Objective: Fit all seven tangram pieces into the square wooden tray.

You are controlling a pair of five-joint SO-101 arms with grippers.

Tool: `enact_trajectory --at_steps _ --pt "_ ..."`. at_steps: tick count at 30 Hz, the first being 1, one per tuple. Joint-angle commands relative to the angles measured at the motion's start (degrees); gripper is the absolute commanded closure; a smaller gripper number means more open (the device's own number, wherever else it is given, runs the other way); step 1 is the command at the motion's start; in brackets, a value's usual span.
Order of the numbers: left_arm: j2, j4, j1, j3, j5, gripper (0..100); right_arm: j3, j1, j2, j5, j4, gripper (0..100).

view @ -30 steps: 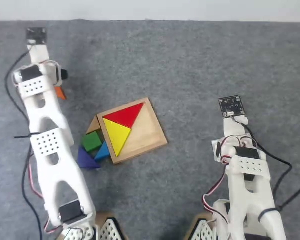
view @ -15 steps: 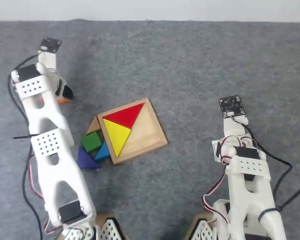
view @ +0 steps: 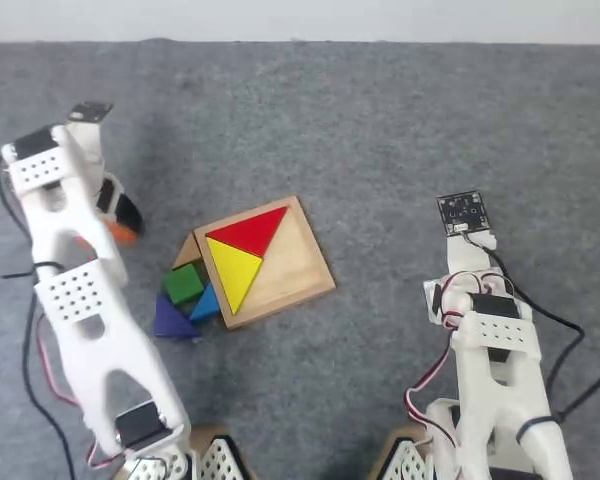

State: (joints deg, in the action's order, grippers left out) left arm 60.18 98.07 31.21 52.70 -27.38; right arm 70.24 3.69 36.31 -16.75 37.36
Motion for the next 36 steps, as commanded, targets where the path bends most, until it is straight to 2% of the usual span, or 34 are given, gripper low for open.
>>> enact_trajectory --at_steps 1,5,11,13,19,22,25,28,36 --pt "-11.96 2.64 0.18 -11.91 -2.29 74 -0.35 -0.48 1.45 -0.7 -0.57 69.1" --pt "-20.22 2.55 0.97 -20.88 -3.78 74 -0.35 -0.48 1.45 -0.7 -0.57 69.1" --pt "-29.1 0.97 3.87 -19.38 -6.24 74 -0.35 -0.48 1.45 -0.7 -0.48 69.1" --pt "-30.42 1.14 4.92 -17.89 -11.69 74 -0.35 -0.48 1.45 -0.7 -0.48 69.1" --pt "-27.16 0.44 8.09 -18.07 -37.89 74 -0.35 -0.48 1.45 -0.7 -0.48 69.1" --pt "-23.65 -3.16 8.53 -16.13 -47.03 74 -0.35 -0.48 1.45 -0.7 -0.48 69.1" --pt "-20.57 -4.13 7.3 -14.64 -50.64 74 -0.35 -0.48 1.45 -0.79 -0.48 69.1" --pt "-18.64 -1.41 6.51 -14.64 -54.42 74 -0.35 -0.48 1.45 -0.79 -0.48 69.1" --pt "-17.49 -0.53 3.6 -14.73 -54.86 74 -0.35 -0.48 1.27 -0.79 -0.84 69.1"
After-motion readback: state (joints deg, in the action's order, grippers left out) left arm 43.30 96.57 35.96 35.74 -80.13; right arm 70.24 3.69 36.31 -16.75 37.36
